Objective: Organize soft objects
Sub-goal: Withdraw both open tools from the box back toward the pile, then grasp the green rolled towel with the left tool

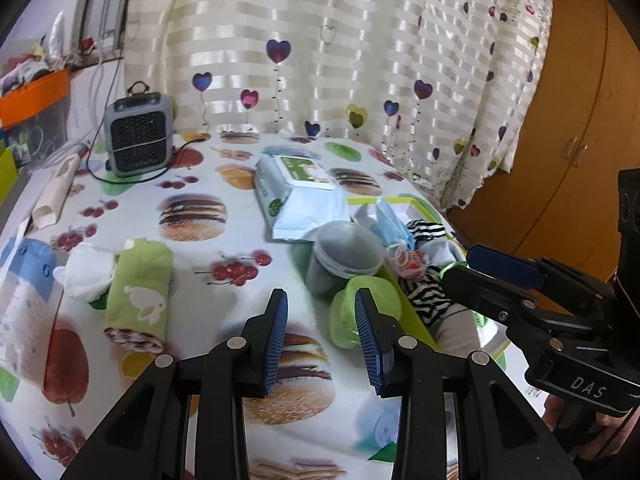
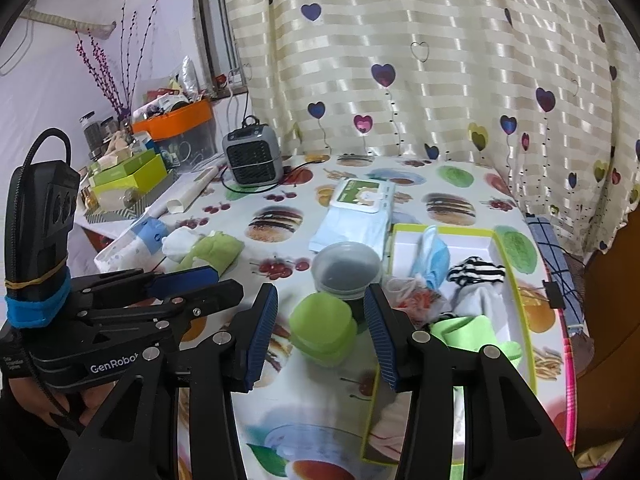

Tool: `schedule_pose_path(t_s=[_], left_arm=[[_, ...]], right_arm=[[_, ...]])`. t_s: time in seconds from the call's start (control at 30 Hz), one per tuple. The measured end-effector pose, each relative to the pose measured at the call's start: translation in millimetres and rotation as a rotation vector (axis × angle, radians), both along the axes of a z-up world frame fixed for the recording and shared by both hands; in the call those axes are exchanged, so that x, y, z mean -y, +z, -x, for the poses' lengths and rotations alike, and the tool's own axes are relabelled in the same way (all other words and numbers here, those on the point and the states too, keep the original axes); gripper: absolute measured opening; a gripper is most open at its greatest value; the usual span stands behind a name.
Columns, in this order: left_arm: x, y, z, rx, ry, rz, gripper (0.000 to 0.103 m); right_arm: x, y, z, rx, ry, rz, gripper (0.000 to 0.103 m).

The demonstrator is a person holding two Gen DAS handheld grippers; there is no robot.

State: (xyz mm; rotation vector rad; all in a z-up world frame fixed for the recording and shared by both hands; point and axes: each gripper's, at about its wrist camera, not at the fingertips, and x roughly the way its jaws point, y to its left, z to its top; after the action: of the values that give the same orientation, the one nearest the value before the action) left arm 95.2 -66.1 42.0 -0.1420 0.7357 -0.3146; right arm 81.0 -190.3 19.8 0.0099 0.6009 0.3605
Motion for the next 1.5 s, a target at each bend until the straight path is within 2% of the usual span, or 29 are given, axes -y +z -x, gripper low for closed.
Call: schedule_pose_path(t_s=[0.23, 0.6, 0.83, 0.9, 1.1, 1.5], left_arm=[[-21.7, -4.8, -1.8, -0.008, 0.048, -0.001, 0.033], [-75.4, -21.7, -12.8, -0.048, 0.195, -0.018, 0.034], [-102.9, -32.8, -23.5, -0.06, 0.253, -0.032, 0.039], [-110.1, -38.3, -29.0, -0.073, 0.261, -0.034, 0.049], [-123.6, -55.8, -48.1, -0.115, 0.283, -0.041, 0.049], [-115.2, -80.2, -75.9, -0.189, 0.238, -0.066, 0.049]], right_arm=[[-14.0, -2.4, -5.0, -0.012, 0.025, 0.009, 0.046], [-45.7, -6.6, -19.6, -0.023, 0.081, 0.026, 0.046], [-66.9, -11.0, -30.2, -0.037, 0.119, 0.041, 0.046], [-70.9, -12.9, -33.3, -0.042, 0.128, 0.044, 0.046], [-79.0, -20.0, -44.3, -0.06, 0.145, 0.049, 0.046], [-88.7, -27.9, -62.0, -0.084, 0.155, 0.054, 0.046]])
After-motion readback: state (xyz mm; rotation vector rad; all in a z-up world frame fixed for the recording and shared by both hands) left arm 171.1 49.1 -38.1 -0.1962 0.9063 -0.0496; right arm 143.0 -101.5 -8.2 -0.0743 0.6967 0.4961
